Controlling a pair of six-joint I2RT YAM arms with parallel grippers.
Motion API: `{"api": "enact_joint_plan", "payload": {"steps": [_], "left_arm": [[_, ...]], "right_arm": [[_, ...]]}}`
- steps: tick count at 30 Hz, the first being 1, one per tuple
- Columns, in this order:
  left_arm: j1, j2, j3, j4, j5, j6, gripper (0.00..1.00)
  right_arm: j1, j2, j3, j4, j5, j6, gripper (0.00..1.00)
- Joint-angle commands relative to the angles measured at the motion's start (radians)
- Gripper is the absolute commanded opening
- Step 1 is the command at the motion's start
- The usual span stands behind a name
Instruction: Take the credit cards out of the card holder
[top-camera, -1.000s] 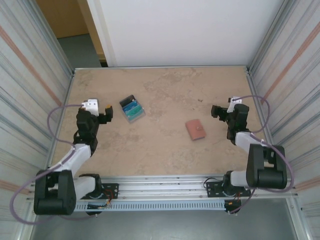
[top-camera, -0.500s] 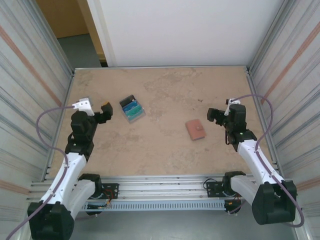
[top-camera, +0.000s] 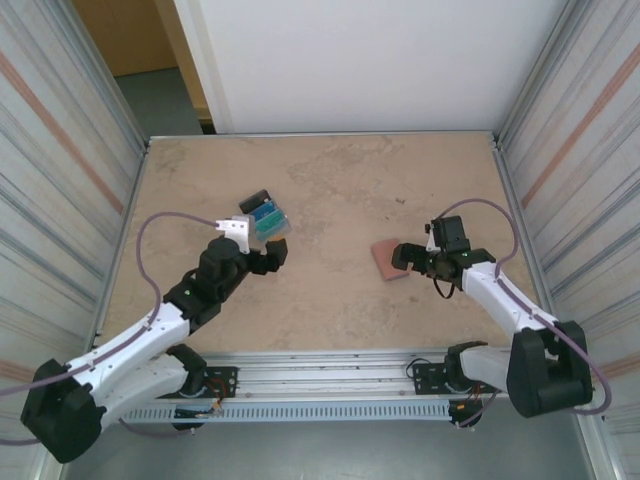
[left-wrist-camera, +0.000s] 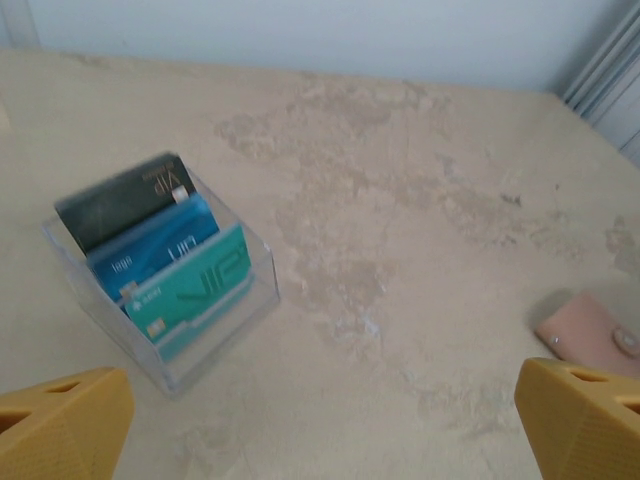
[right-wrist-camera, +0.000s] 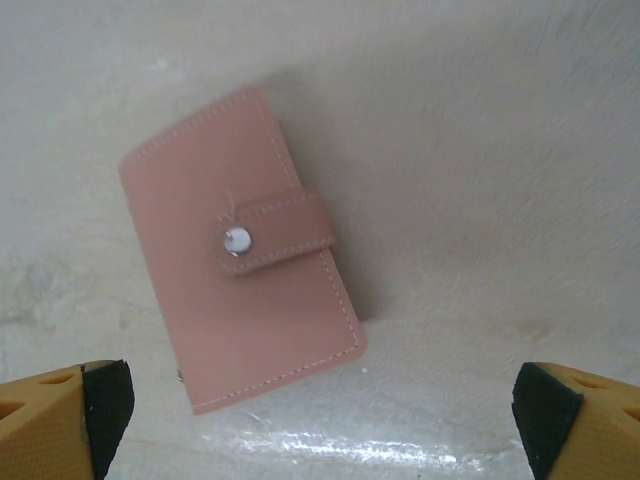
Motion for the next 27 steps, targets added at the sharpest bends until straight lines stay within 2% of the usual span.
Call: {"api": "enact_joint_plan", "payload": {"steps": [1, 6, 11, 16, 23, 27], "left_arm": [[-0.007, 0.039, -0.002, 0.066, -0.008, -0.033, 0.99], [-0.007, 0.121, 0.023, 0.099, 0.06, -0.04, 0.99], [-0.019, 0.197, 0.055, 0.103, 0.086, -0.074, 0.99], [-0.041, 0.233, 0.075, 0.1, 0.079, -0.086, 0.99], [-0.05, 0.255, 0.097, 0.066, 0.061, -0.086, 0.99], [-0.052, 0.277, 0.116, 0.053, 0.062, -0.086, 0.99]], "right_arm": [[0.005, 0.067, 0.061, -0.015, -0.055, 0.015, 0.99], [-0.006, 0.171, 0.098, 0.024, -0.155, 0.006, 0.96], [-0.025, 0.249, 0.12, 0.057, -0.195, 0.006, 0.93], [-0.041, 0.318, 0.129, 0.078, -0.217, 0.005, 0.91], [-0.042, 0.353, 0.116, 0.147, -0.391, 0.051, 0.84], [-0.031, 0.352, 0.097, 0.177, -0.44, 0.089, 0.77]]}}
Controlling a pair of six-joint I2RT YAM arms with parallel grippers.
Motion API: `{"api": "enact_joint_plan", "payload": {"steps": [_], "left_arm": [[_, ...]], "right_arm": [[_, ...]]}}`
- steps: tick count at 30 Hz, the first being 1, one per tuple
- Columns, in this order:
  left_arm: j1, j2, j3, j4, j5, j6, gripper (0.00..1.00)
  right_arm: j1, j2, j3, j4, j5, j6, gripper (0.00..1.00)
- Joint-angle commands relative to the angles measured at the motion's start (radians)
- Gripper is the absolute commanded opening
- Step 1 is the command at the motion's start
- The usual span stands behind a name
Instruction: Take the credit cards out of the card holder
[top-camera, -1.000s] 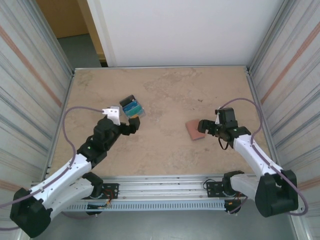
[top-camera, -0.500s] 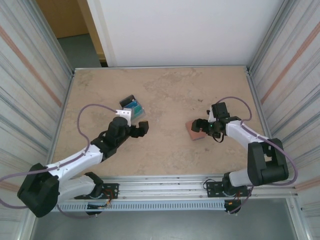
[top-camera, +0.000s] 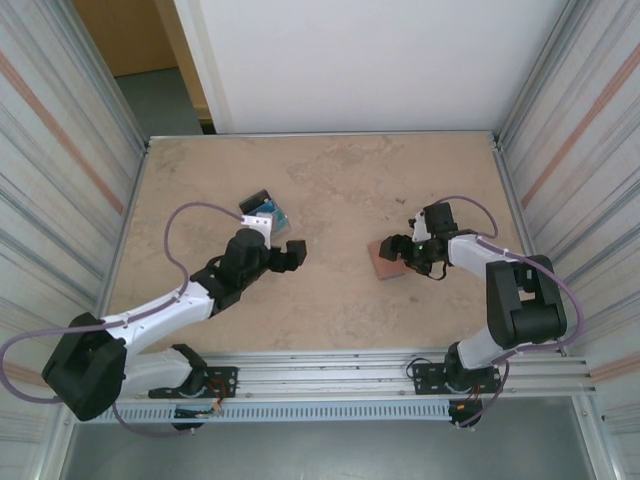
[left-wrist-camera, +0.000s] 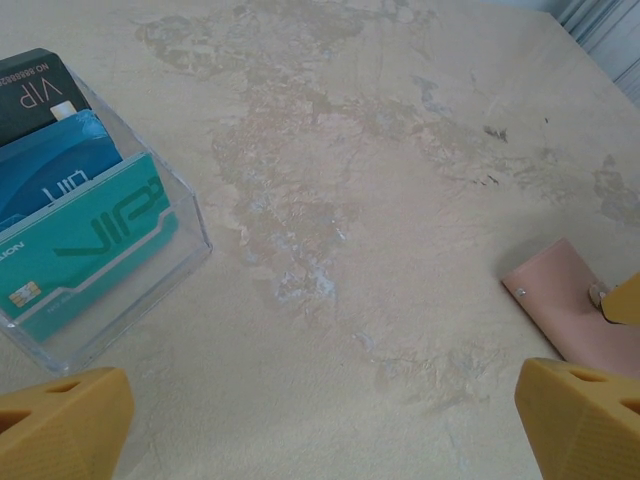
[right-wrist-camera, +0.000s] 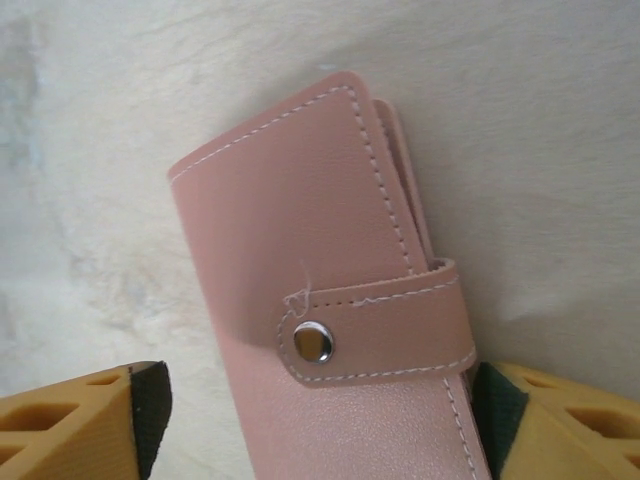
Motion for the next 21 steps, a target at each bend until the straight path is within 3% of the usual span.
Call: {"api": "enact_joint_plan", "payload": {"steps": [1, 14, 21], "left_arm": [[-0.011, 0.023, 0.042, -0.019, -0.01, -0.015, 0.99], [-0.03, 0.066, 0.078, -0.028, -0.034, -0.015, 0.99], [-0.033, 0.071, 0.088, -0.046, -0.043, -0.012, 0.99]], "right_arm": [[0.018, 0.005, -0.011, 0.026, -0.076, 0.048, 0.75], [0.042, 0.038, -0.049, 0.018, -0.018, 0.044, 0.62], [0.042, 0.06, -0.069, 0.06, -0.025, 0.058, 0.48]]}}
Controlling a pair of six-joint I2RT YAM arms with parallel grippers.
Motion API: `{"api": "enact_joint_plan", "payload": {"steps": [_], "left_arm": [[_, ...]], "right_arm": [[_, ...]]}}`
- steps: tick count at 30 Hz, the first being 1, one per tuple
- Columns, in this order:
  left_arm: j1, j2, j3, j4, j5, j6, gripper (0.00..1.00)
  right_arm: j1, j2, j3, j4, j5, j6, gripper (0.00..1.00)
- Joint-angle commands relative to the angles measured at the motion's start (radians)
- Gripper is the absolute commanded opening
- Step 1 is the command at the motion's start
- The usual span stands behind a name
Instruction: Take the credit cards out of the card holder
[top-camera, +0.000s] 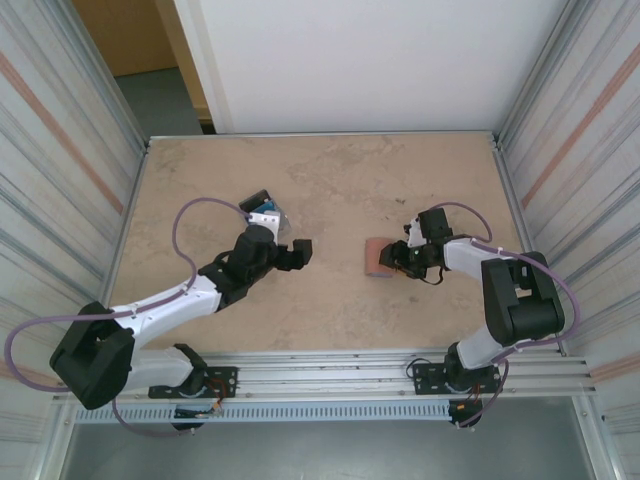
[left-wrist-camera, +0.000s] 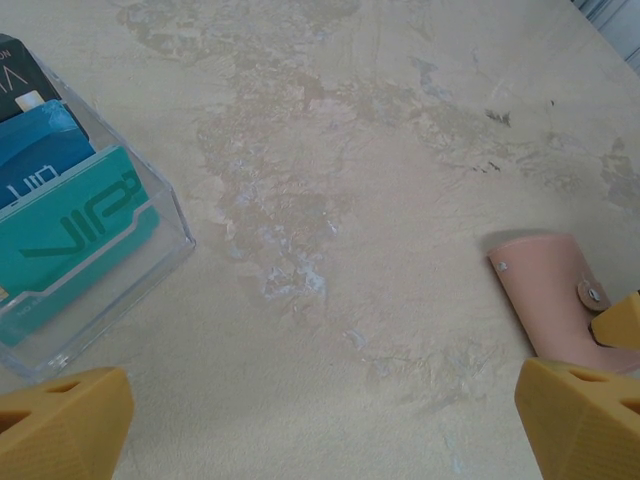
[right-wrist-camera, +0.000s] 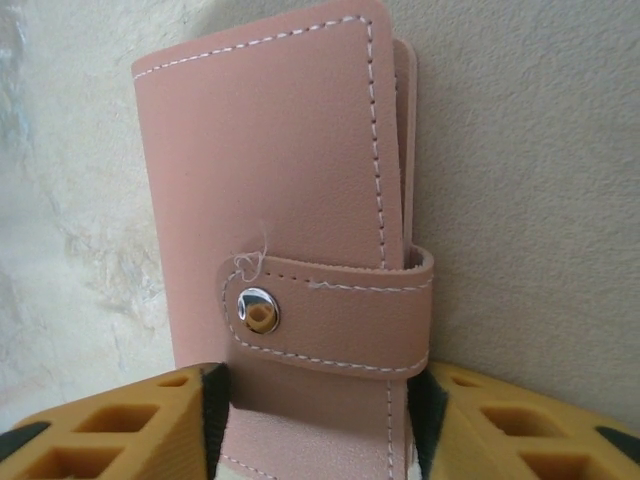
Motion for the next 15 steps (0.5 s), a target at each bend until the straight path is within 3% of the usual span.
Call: {"api": "enact_joint_plan", "payload": {"steps": [1, 15], "left_arm": [[-0.008, 0.013, 0.038, -0.018, -0.027, -0.006, 0.99], [-0.006, -0.011, 0.07, -0.091, -0.115, -0.107, 0.99]], "right_arm": [[0.012, 0.04, -0.025, 0.015, -0.011, 0.022, 0.44], [0.045, 0.018, 0.004, 0.042, -0.072, 0.035, 0.0]]}}
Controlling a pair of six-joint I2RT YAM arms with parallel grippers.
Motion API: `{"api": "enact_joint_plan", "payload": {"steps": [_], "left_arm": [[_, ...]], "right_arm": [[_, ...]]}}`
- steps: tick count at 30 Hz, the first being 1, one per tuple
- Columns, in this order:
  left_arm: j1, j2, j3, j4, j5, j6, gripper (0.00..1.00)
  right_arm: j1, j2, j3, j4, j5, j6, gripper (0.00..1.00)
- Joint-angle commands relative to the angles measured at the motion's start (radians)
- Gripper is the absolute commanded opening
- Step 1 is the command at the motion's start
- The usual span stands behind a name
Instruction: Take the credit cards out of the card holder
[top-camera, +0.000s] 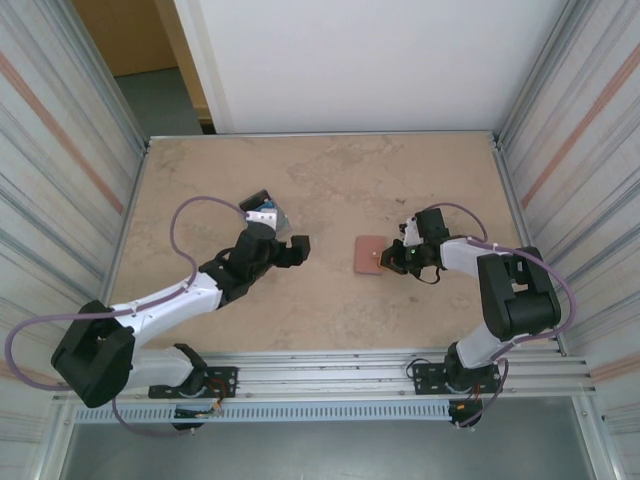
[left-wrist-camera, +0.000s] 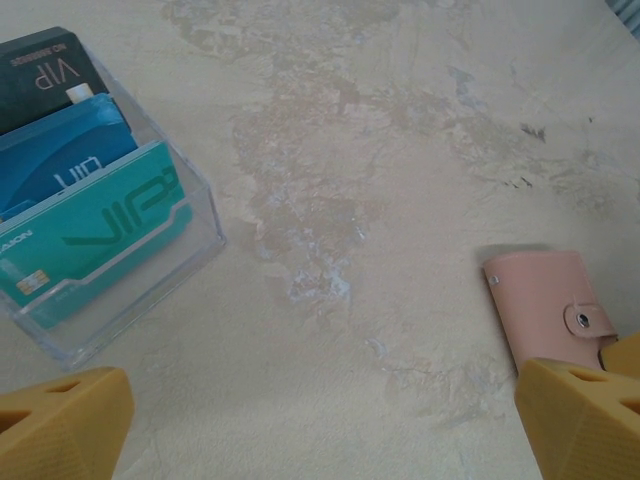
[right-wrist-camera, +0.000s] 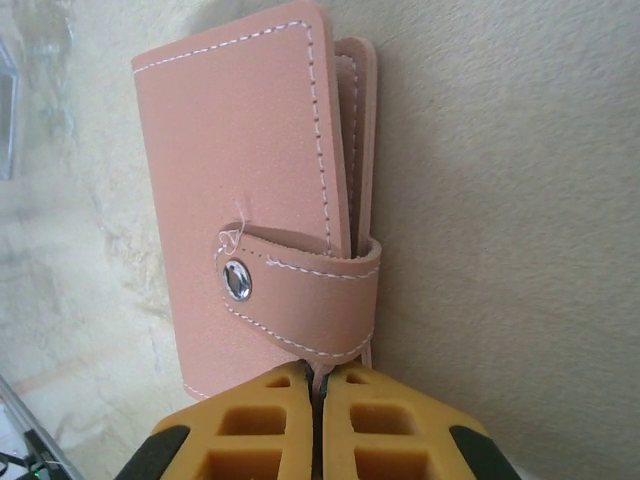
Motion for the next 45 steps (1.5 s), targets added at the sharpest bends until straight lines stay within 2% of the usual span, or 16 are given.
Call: {"api": "enact_joint_plan", "payload": {"steps": [1, 6, 11, 16, 20, 26, 29, 32, 38, 42, 45], "left_arm": [[-0.007, -0.024, 0.042, -0.041, -0.056, -0.049, 0.99], [0.003, -0.058, 0.037, -0.036, -0.042, -0.066, 0.99], [0.047, -0.097, 0.004, 0.009, 0.073, -0.122, 0.98], [0.114, -0.122, -0.06, 0.13, 0.227, -0.194, 0.94], [0.128, -0.117, -0.041, 0.125, 0.289, -0.199, 0.94], [0.129, -0.056, 0.016, 0.114, 0.404, -0.202, 0.94], [0.129, -0.024, 0.017, 0.167, 0.447, -0.222, 0.92], [0.134, -0.001, 0.011, 0.218, 0.479, -0.235, 0.86], [0.164, 0.024, -0.006, 0.292, 0.548, -0.269, 0.83], [0.181, 0.04, -0.028, 0.383, 0.606, -0.295, 0.81], [0.187, 0.048, -0.02, 0.39, 0.623, -0.295, 0.78]], "right_arm": [[0.028, -0.024, 0.012, -0.031, -0.012, 0.003, 0.0], [0.052, -0.096, 0.032, -0.02, -0.033, 0.028, 0.0], [0.085, -0.169, 0.056, 0.013, -0.046, 0.063, 0.0], [0.124, -0.219, 0.067, 0.103, -0.05, 0.114, 0.0], [0.159, -0.237, 0.077, 0.198, -0.05, 0.156, 0.0], [0.22, -0.22, 0.105, 0.347, -0.042, 0.21, 0.0], [0.246, -0.188, 0.142, 0.397, -0.068, 0.234, 0.0], [0.268, -0.157, 0.176, 0.432, -0.104, 0.253, 0.0], [0.288, -0.108, 0.201, 0.527, -0.191, 0.325, 0.0], [0.298, -0.095, 0.205, 0.55, -0.204, 0.344, 0.0], [0.305, -0.09, 0.207, 0.563, -0.213, 0.353, 0.0]]}}
